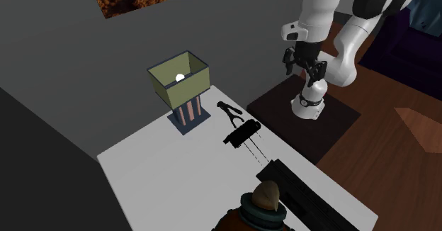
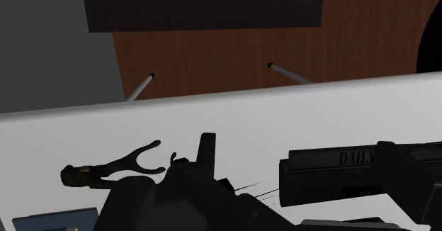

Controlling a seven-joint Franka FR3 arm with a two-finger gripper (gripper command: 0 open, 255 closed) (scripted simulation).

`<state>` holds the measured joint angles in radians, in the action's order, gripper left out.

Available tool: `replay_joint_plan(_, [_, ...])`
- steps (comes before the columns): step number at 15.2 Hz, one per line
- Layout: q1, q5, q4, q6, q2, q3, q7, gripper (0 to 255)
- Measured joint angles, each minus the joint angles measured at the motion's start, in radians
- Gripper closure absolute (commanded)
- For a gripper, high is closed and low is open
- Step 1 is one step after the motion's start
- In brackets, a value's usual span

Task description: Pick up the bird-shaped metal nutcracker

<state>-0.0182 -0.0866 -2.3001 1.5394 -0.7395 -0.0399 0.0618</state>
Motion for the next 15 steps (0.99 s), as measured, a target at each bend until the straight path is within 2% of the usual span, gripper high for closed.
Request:
replay_joint_plan(3, [0.011, 0.004, -0.005, 0.031, 0.029, -0.015, -0.004, 0])
replay_joint_plan(9, [0.057, 0.016, -0.013, 0.154, 0.156, -0.086, -0.021, 0])
replay_joint_plan(15, [0.098, 0.007, 0.023, 0.278, 0.332, -0.166, -0.051, 0])
